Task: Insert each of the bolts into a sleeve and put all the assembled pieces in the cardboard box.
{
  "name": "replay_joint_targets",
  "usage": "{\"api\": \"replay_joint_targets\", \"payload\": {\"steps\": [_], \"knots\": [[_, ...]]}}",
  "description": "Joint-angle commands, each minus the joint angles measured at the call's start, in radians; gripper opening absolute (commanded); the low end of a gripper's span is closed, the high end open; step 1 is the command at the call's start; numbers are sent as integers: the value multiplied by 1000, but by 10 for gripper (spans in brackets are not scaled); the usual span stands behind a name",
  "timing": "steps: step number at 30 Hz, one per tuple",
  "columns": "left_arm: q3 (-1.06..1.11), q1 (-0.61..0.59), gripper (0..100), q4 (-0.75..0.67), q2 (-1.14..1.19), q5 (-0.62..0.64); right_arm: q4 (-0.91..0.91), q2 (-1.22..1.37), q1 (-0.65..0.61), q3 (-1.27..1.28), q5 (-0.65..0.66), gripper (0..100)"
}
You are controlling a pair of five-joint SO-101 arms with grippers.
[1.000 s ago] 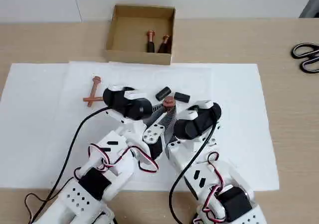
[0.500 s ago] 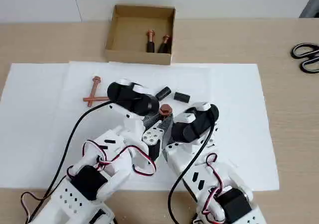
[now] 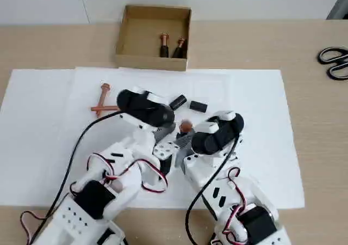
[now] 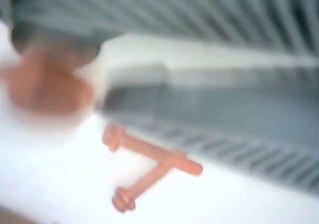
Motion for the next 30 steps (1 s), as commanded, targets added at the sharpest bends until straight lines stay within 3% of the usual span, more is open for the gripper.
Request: {"api": "replay_joint_targets", "payload": {"steps": [1, 6, 10, 14, 23, 30], "knots": [[-12, 9, 199, 21, -2, -12, -25, -15, -1, -25, -6, 4], [-53, -26, 200, 34, -2, -12, -25, -15, -1, -23, -6, 4], [-154, -75, 240, 157, 2, 2, -24, -15, 2, -23, -6, 4], [-229, -241, 305, 261, 3, 94, -22, -15, 16, -23, -3, 4], [-401, -641, 321, 542, 5, 101, 30, 18, 193, -25, 0, 4], [-495, -752, 321, 747, 6, 100, 119, 354, 384, -327, 44, 4]]}}
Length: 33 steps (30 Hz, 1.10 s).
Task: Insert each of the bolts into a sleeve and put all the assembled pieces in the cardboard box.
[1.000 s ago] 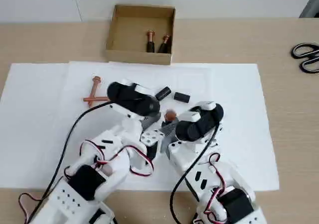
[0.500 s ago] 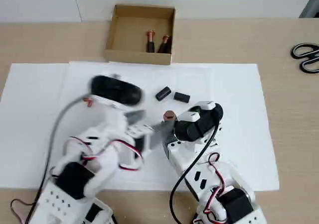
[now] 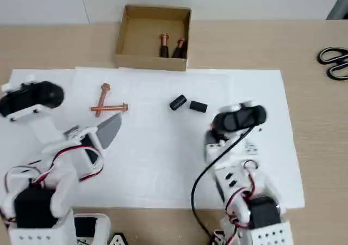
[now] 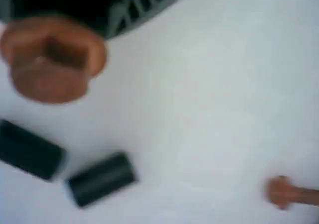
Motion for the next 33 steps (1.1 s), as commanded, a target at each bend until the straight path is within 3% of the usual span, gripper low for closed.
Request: {"api": "replay_joint_targets", "payload": {"steps": [1, 8, 21, 33], "knots": [[-45, -25, 321, 64, 5, 2, -10, 216, 59, -299, 28, 4], [-42, -25, 321, 38, 2, 2, -220, 773, 56, -798, 23, 4], [-42, -28, 321, 40, -5, 3, -1179, 1652, -31, -1115, 29, 4], [-42, -28, 320, 41, -5, 3, -1228, 2218, -48, -1531, 29, 8]]}}
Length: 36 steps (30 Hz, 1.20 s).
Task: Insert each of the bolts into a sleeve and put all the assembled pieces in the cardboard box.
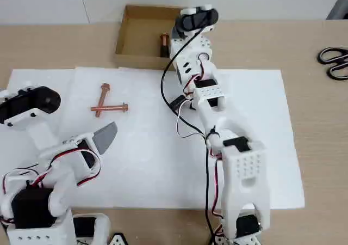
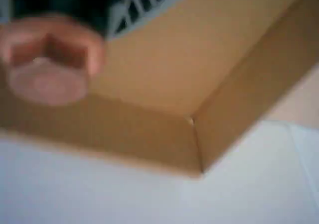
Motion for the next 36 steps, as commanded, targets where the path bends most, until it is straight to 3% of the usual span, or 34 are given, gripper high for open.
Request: {"api": "replay_joint_targets", "payload": {"steps": [1, 4, 11, 19, 28, 36], "knots": [[-36, -6, 320, -18, -11, 3, -30, 53, -4, -133, 14, 9], [-36, -6, 320, -18, -11, 3, -30, 82, -4, -147, 14, 27], [-36, -6, 320, -18, -11, 3, 36, 85, -2, -147, 9, 207], [-36, -5, 320, -17, -11, 3, 65, 84, -1, -210, 12, 221], [-39, -3, 320, 32, -11, 3, 371, -156, 36, -252, 11, 221], [-39, 2, 320, 34, -11, 3, 875, -506, 47, -252, 8, 221]]}}
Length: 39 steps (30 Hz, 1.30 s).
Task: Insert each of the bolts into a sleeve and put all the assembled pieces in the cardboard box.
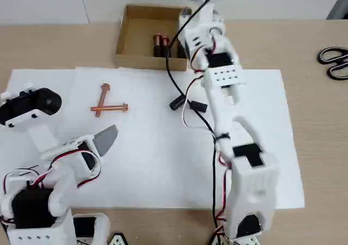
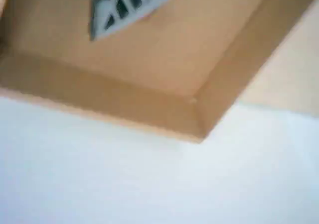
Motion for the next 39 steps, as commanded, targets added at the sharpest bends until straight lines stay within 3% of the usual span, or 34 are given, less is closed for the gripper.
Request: {"api": "replay_joint_targets", "payload": {"steps": [1, 10, 17, 22, 27, 31, 39], "knots": [[-38, 2, 320, 5, -9, 3, 249, -202, 10, -48, 6, 221], [-38, 3, 320, 5, -9, 3, 857, -458, 4, -48, 11, 221], [-36, 3, 320, 5, -5, 3, 1201, -657, -15, -46, 12, 221], [-36, 3, 320, 3, -3, 3, 1178, -837, 24, 34, 5, 221], [-36, 3, 320, 3, -3, 3, 1136, -854, 30, 172, 17, 221], [-36, 0, 320, 3, -6, 3, 1086, -777, 25, 267, 264, 221], [84, -2, 320, -60, -11, 5, 944, -484, 7, 293, 526, 220]]}}
